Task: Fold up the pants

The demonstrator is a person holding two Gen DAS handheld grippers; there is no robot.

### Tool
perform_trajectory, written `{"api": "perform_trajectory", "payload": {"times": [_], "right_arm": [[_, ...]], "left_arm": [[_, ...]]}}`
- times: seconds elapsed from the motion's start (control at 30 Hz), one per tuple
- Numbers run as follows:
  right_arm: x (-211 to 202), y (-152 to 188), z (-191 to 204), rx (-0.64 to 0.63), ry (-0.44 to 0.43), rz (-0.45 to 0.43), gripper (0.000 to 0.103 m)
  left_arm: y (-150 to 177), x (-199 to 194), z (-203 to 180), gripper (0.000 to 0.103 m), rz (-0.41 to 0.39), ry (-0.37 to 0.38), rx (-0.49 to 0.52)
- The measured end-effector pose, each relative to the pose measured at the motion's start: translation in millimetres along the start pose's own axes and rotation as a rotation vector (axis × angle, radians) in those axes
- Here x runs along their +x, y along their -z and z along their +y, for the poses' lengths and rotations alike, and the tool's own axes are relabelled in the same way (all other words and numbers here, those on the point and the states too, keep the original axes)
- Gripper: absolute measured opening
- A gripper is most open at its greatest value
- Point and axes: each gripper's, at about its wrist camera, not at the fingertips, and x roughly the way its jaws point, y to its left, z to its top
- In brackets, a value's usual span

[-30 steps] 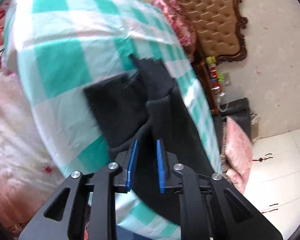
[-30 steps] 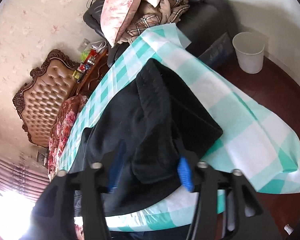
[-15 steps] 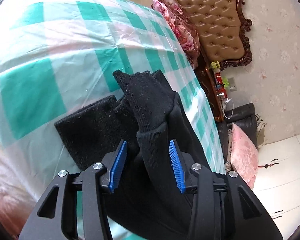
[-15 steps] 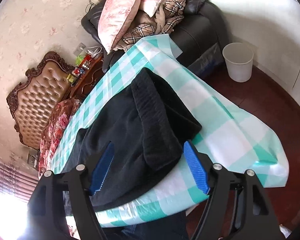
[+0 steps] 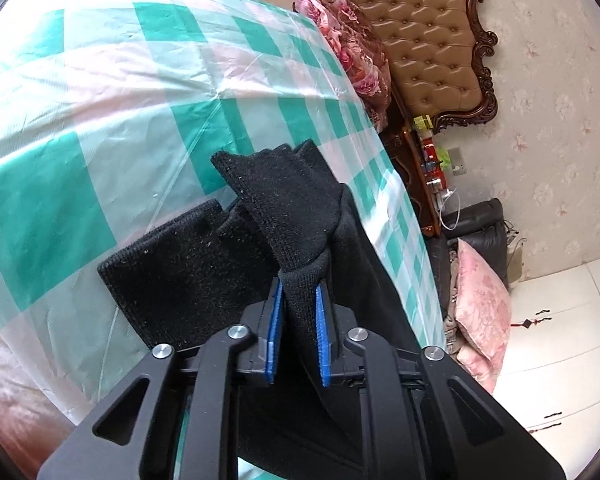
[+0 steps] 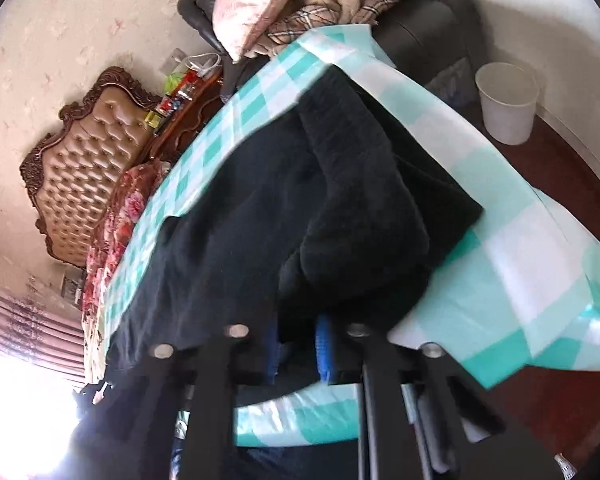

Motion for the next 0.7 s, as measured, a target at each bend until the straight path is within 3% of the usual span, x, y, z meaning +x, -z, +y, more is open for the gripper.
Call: {"api": "perform_trajectory", "payload": {"times": [0.17,0.27,0.4,0.5,0.7], "right_arm": [[-28.9,-24.5,29.4,-0.051,-0.093,-0.064,0.010],[-38.6,-34.8,17.6,-0.018,-0.103,-0.081,0.010],[-13.7,-28.9,-18.7,0.048,-0.068,-0.002,0.010],[3.1,-23.5,-32.2,0.074,-0.029,0.039,0.010],[-30.7,-30.8,-15.4,0.055,-0.132,-0.017,0.009]], "left_arm": [[6.5,-34.2,-28.7,0.010,-0.036,0.025,0.025],[23.9,-57.3,-35.0,0.010,-0.052,0.005,0.037],[41.3,-49.5,1.8,0.010,0.001,-0.058,-0.017],[43.1,-39.5,27.1,0.010,0.034,-0.056,-0.098],[42.4,-82.5,-26.2,0.010,-0.050,-0.005,0.003]]}}
